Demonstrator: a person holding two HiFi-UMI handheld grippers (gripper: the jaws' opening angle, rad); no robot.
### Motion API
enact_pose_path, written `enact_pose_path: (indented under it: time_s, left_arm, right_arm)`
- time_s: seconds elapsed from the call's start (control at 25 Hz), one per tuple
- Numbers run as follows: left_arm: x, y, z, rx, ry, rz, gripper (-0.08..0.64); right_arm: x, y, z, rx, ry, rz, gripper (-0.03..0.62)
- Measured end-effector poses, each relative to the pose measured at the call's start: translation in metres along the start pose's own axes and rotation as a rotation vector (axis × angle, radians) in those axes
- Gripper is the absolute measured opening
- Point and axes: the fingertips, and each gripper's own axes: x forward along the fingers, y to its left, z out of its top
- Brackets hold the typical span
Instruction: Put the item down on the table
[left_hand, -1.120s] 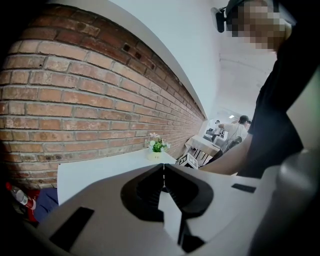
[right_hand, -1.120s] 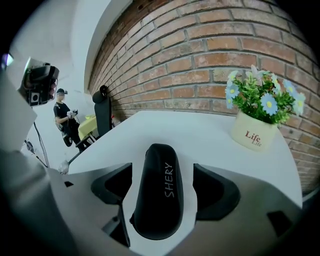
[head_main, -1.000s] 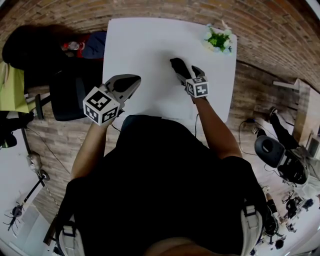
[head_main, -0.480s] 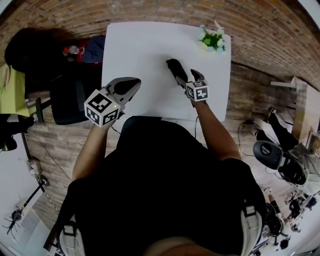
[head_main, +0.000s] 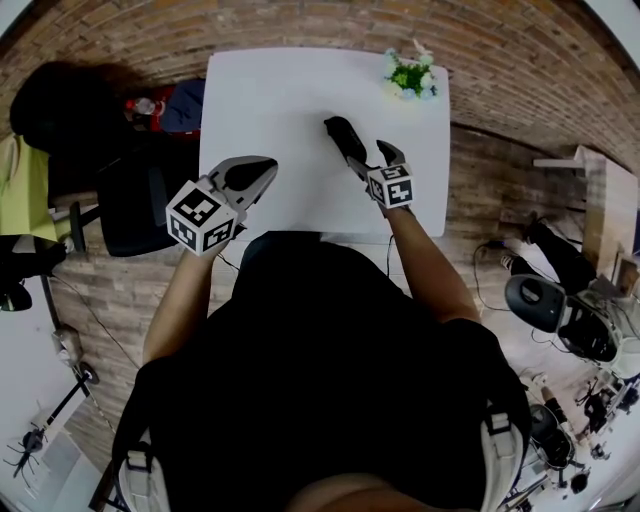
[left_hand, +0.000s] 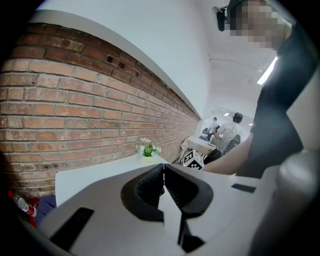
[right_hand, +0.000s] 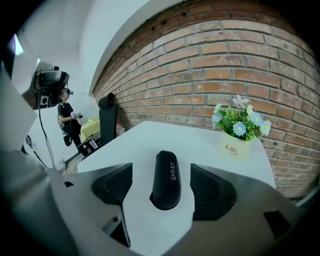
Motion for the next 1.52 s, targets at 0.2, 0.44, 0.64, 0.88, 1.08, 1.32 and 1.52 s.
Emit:
enact_pose_path:
  time_s: [0.2, 0.44, 0.64, 0.88, 1.08, 1.32, 1.52]
  left_arm:
    - [-0.005, -0.012, 0.000, 0.012, -0.008, -0.003, 0.012]
    - [-0.015, -0.024, -0.001, 0.026, -0.018, 0.000, 0.012]
    - [-0.022, -0.039, -0.003, 0.033, -0.025, 0.000, 0.012]
    - [-0.026, -0.058, -0.004, 0.052, -0.032, -0.019, 0.012]
    - [-0.030, -0.071, -0.004, 0.063, -0.037, -0.024, 0.012]
    - [-0.038, -0.087, -0.010, 0.069, -0.044, -0.023, 0.012]
    - [-0.046, -0.100, -0.016, 0.069, -0.046, -0.019, 0.012]
  right_arm:
    - [-0.017, 0.008, 0.007, -0.006, -0.030, -0.001, 0.362]
    - [-0.037, 0.016, 0.011, -0.029, -0.054, -0.017, 0.362]
    - [-0.058, 0.020, 0.016, -0.027, -0.085, -0.025, 0.326]
    - [-0.083, 0.019, 0.024, -0.037, -0.123, -0.056, 0.318]
    - [-0.103, 0.023, 0.026, -0.030, -0.149, -0.063, 0.307]
    - [-0.127, 0.028, 0.023, -0.018, -0.180, -0.071, 0.292]
    - [-0.149, 0.032, 0.025, -0.008, -0.217, -0.081, 0.260]
